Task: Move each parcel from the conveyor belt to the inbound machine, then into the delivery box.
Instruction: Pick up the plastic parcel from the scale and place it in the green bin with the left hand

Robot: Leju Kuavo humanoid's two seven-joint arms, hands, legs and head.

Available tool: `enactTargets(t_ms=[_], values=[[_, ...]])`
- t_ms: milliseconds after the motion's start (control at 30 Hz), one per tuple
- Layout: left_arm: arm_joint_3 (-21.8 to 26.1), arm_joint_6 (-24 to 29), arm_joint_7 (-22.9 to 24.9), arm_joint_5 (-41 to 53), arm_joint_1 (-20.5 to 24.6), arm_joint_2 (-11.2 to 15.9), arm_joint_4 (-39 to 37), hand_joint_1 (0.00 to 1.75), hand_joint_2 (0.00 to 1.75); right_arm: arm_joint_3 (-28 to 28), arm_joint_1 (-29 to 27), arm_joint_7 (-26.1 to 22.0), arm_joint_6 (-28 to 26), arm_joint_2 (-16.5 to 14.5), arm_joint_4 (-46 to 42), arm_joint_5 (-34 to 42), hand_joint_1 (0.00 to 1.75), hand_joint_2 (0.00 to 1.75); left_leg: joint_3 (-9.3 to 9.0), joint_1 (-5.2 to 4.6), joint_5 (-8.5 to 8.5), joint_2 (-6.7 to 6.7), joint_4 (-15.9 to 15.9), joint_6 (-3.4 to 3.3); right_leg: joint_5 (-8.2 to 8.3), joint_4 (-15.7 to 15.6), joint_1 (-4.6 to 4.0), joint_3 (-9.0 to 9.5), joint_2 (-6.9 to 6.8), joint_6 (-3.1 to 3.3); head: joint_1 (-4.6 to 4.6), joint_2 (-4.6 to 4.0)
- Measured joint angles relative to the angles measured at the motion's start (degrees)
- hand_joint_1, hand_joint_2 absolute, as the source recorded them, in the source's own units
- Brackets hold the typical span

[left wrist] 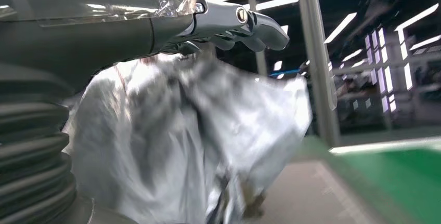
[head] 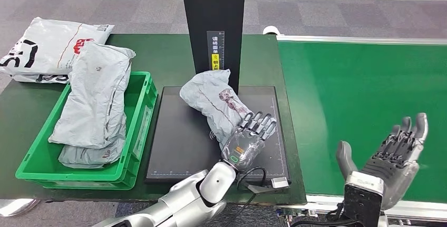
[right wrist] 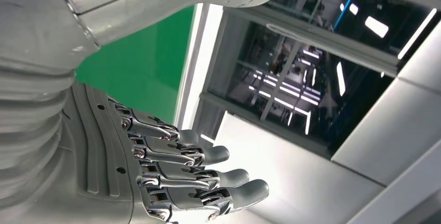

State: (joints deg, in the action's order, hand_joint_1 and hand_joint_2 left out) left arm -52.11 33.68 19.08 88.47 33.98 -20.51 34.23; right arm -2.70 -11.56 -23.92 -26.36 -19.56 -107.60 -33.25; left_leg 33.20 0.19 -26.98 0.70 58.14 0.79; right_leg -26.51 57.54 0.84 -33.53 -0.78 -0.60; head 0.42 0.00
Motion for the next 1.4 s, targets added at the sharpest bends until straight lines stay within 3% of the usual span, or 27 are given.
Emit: enactTargets(t_ms=[800, 1000, 1133, 1300, 1400], values=[[-0.01, -3.5, 2.26, -0.41, 1.78, -0.69, -5.96, 0.0, 1.75, -0.03, 0.48, -0.1, 1.76, 0.0, 1.14, 0.14, 0.0, 1.75, 0.0, 0.0, 0.0, -0.01, 0.0, 0.0, 0.0, 0.0, -0.01, 0.0, 0.0, 0.0, 0.0, 0.0], [0.02, -6.44, 11.34, 0.47, 5.57, -0.49, -10.39, 0.0, 1.75, -0.03, 0.48, -0.04, 2.91, 0.0, 1.14, -0.13, 0.0, 1.75, 0.0, 0.01, 0.02, 0.01, 0.0, 0.02, 0.01, 0.01, -0.01, 0.0, 0.0, 0.01, 0.0, 0.0], [0.83, -8.35, 16.99, 1.03, 8.93, 1.08, -13.57, 0.0, 1.75, -0.03, 0.53, 0.09, 4.22, 0.01, 1.15, -0.29, 0.0, 1.75, -0.02, 0.02, 0.06, 0.02, -0.01, 0.07, 0.05, 0.05, -0.04, 0.01, 0.0, 0.06, 0.0, 0.0], [4.53, -8.6, 18.91, 1.03, 11.27, 3.87, -15.5, 0.0, 1.75, -0.03, 0.77, 0.29, 6.48, 0.02, 1.39, -0.44, 0.0, 1.75, -0.03, 0.05, 0.11, -0.04, -0.01, 0.11, 0.05, 0.1, -0.05, 0.01, -0.02, 0.07, 0.0, 0.0], [5.9, -7.88, 18.91, 1.13, 11.64, 4.72, -16.0, 1.31, 1.75, -0.03, 0.8, 0.29, 6.91, 0.02, 1.49, -0.58, 0.0, 1.75, 0.0, 0.05, 0.12, -0.09, -0.01, 0.12, 0.05, 0.11, -0.04, 0.02, -0.06, 0.08, 0.0, 0.0]])
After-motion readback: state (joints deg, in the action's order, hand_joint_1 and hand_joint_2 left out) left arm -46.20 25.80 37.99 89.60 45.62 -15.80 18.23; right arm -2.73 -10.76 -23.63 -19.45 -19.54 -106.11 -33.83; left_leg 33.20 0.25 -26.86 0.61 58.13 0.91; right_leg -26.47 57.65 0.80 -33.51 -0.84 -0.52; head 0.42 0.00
